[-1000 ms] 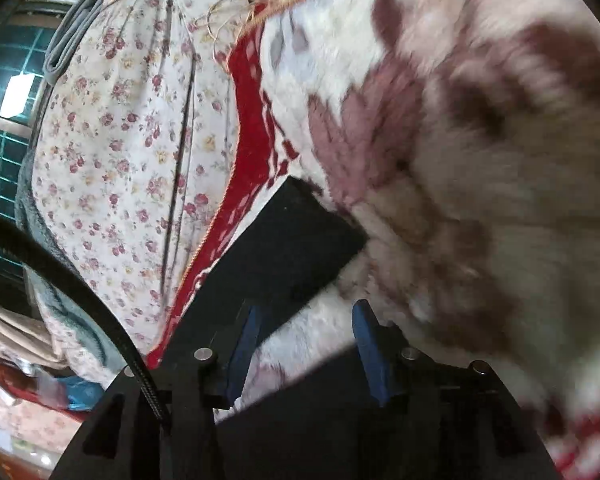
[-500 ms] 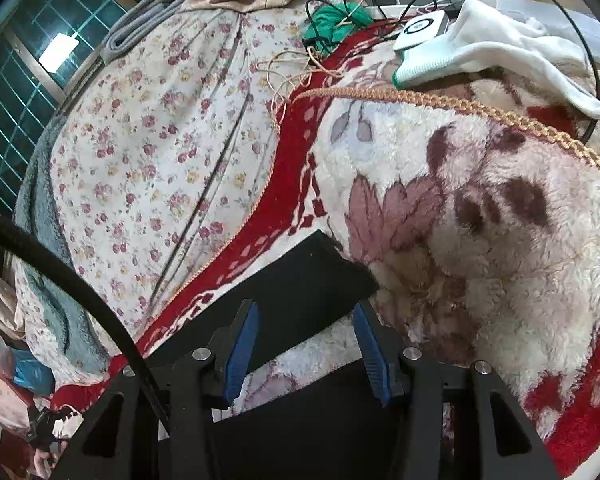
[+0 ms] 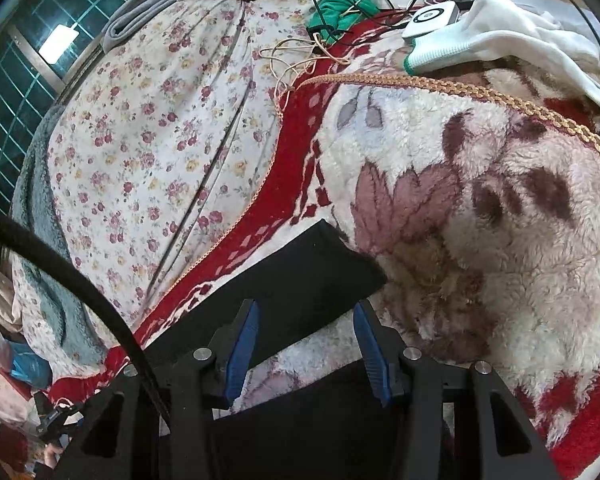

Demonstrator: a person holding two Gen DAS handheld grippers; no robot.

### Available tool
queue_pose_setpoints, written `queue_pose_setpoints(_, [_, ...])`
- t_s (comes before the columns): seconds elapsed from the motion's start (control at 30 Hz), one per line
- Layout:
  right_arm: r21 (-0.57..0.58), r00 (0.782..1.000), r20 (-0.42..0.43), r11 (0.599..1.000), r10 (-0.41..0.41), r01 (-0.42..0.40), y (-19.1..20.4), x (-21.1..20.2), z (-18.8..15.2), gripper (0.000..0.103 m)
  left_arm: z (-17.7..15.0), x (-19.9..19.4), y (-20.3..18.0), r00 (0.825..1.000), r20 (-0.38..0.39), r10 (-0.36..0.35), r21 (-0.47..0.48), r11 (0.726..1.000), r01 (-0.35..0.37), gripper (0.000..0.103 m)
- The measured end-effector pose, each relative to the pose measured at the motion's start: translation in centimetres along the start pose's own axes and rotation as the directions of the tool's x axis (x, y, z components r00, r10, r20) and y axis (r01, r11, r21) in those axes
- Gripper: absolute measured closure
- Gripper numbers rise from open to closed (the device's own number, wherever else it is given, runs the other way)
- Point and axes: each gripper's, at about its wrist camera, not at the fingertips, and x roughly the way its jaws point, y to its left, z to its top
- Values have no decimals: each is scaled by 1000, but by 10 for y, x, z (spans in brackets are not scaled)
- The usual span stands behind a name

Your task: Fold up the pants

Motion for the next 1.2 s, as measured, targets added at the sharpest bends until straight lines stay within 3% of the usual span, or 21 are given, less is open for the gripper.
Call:
queue_pose_setpoints(0.03, [4,1000,0,1000,0,0,-1,0,0,55,0,2,-2,1000,-6,9,9,1000,-9,56])
queue_pose_setpoints(0.13, [14,1000,5,1000,1,-1,-3,-2,0,55,-4,3,-12,999,-11,50,52,997,-50,80])
queue_pose_setpoints(0.2, [20,1000,12,1000,2,-2,-4,-4,0,55,-7,-6,-24,995,28,93,93,991,-96,89])
queue_pose_setpoints(0.33, [35,998,53,999,30,-32,-7,-13,2,55,-14,-31,-45,987,106,121,144,980,-136,90])
queue_pose_setpoints(0.47, [54,990,122,995,71,-78,-14,-28,11,55,-30,-70,-85,968,210,137,208,961,-181,90])
queue_pose_setpoints(0.57, [54,994,82,995,77,-82,-19,-29,40,55,-48,-96,-109,951,282,126,241,950,-197,96])
queue_pose_setpoints(0.67, [9,995,-77,998,59,-58,-16,-4,83,55,-72,-121,-131,932,350,91,274,942,-195,97])
queue_pose_setpoints(0.7, [-3,988,-142,998,65,-66,-14,9,93,55,-79,-127,-137,927,367,76,285,939,-190,97])
queue_pose_setpoints(0.73, [-25,966,-249,997,66,-75,-10,31,104,55,-85,-131,-142,924,378,54,293,940,-174,97])
queue_pose_setpoints(0.87, [20,861,-493,991,125,-133,-2,96,123,55,-99,-145,-152,912,410,10,279,951,-135,97])
queue_pose_setpoints(0.9, [22,855,-508,993,108,-113,-1,109,129,55,-100,-148,-153,911,413,-3,272,955,-121,97])
queue_pose_setpoints(0.97, [36,869,-487,996,88,-81,-3,122,136,55,-102,-150,-156,908,418,-16,270,957,-108,97])
queue_pose_setpoints(1.03, [62,851,-515,995,100,-80,-6,139,137,60,-104,-150,-159,910,413,-23,269,958,-98,97])
queue_pose_setpoints(1.2, [-51,827,-561,997,23,-62,5,158,128,63,-102,-141,-155,921,389,-24,256,963,-83,97])
